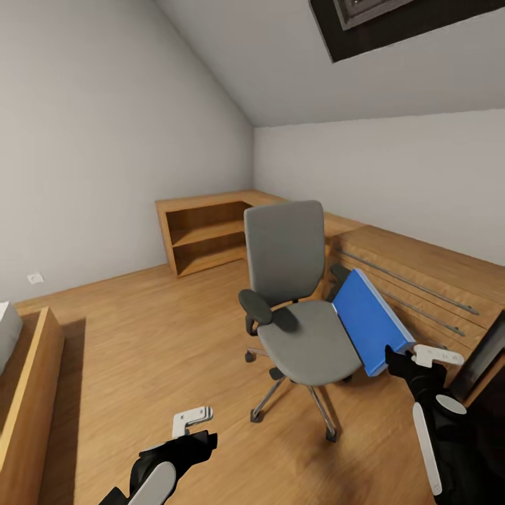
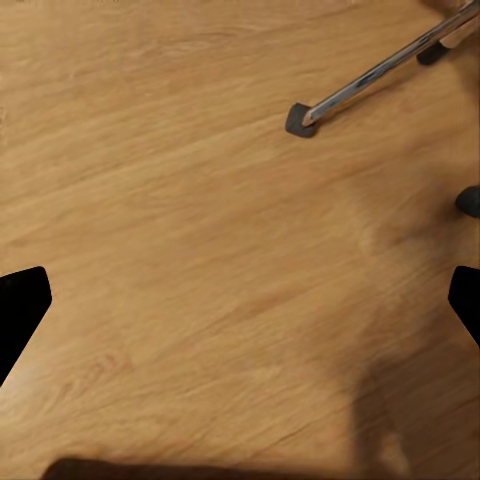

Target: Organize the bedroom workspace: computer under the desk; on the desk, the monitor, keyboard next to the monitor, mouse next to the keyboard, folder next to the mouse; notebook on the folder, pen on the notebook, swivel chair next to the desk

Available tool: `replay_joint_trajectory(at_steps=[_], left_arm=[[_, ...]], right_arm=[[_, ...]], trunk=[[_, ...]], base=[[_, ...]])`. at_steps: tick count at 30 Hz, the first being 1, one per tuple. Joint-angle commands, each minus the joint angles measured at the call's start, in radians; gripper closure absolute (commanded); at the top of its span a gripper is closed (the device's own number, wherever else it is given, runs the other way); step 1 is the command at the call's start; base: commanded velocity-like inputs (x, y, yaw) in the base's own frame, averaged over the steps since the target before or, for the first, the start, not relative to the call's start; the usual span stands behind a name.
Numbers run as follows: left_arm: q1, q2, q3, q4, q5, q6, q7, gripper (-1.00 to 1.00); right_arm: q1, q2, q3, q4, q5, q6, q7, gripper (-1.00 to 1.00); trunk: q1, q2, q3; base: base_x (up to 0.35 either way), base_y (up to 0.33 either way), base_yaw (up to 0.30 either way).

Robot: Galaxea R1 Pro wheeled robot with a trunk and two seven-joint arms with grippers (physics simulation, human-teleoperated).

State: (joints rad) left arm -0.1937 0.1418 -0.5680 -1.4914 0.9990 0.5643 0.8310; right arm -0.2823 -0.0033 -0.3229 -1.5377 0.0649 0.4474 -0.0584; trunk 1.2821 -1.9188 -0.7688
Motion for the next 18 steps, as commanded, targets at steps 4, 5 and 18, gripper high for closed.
replay_joint_trajectory(at_steps=[4,5,18], left_arm=[[-0.001,0.001,-0.002,-0.001,0.008,0.001,0.008,-1.00],[-0.001,0.001,-0.003,-0.001,0.008,0.001,0.008,-1.00],[-0.001,-0.038,0.000,-0.001,0.003,0.002,0.011,-1.00]], right_arm=[[0.000,0.001,0.001,-0.002,0.005,0.007,-0.001,1.00],[-0.001,0.002,0.002,-0.002,0.004,0.007,-0.001,1.00],[-0.001,0.032,0.002,-0.004,0.006,0.008,0.000,1.00]], trunk=[[-0.016,0.028,0.012],[-0.019,0.035,0.015],[-0.069,0.126,0.056]], base=[[0.000,0.000,0.000],[0.000,0.000,0.000],[0.000,0.000,0.000]])
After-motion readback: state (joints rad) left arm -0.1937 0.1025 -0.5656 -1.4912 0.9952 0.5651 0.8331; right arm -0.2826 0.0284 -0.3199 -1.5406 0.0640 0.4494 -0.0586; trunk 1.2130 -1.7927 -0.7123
